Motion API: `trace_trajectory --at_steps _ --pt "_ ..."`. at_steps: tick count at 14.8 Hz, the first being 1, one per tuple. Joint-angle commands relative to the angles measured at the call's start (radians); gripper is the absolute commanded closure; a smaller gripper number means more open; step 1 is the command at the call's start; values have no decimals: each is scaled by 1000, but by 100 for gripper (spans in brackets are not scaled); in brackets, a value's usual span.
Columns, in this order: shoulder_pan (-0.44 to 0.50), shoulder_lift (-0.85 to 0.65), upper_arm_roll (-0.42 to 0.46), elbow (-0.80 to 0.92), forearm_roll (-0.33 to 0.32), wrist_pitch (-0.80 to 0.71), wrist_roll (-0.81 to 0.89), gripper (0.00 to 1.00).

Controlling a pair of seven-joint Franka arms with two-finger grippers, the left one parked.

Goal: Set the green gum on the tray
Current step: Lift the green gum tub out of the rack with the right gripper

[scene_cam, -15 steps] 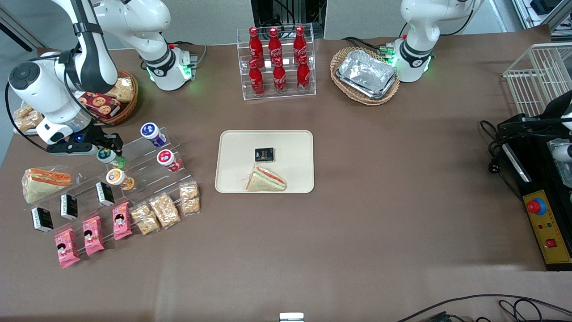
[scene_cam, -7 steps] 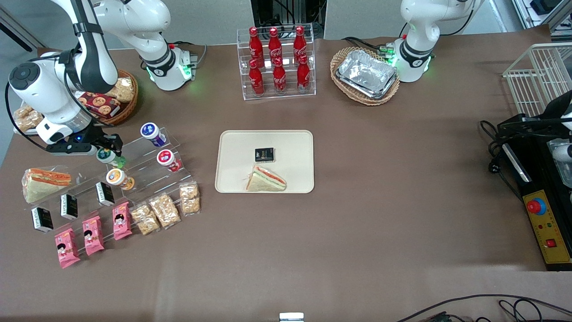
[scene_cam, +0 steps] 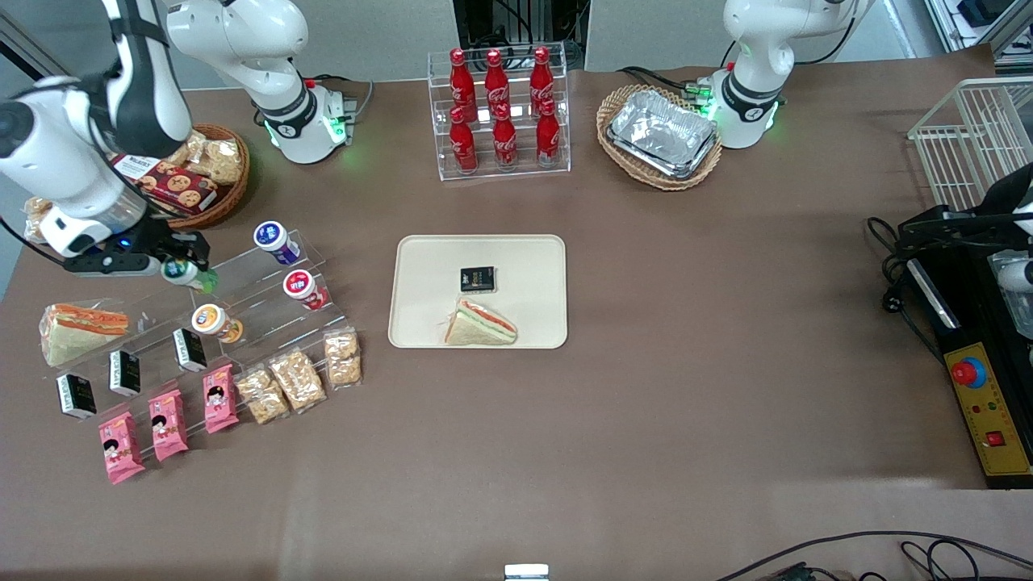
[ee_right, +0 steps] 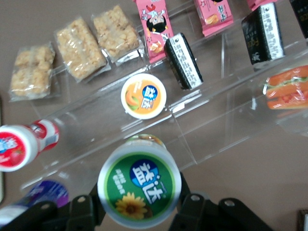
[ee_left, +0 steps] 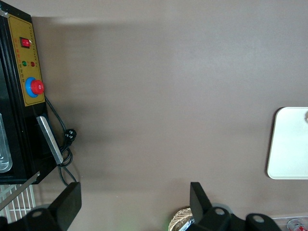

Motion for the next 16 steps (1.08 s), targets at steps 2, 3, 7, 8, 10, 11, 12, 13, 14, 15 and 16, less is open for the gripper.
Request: trace_trajectory --at_steps 2,3,7,8,10,11,12,13,14,15,16 --pt "6 -9 6 213 -10 -311 8 67" --pt "6 -7 6 257 -8 -370 4 66" --pt "29 -12 46 408 24 -586 20 66" --pt "35 -12 67 435 48 -612 29 66" --pt "72 -12 90 450 61 -632 154 65" --pt "102 -10 101 454 64 -632 226 65" --pt "130 -7 113 456 73 -631 301 65" --pt "151 -3 127 456 102 -625 379 65" --pt "176 2 138 456 134 -619 447 65" --pt "205 11 149 456 151 -611 516 64" --pt "240 17 149 456 157 -597 579 64"
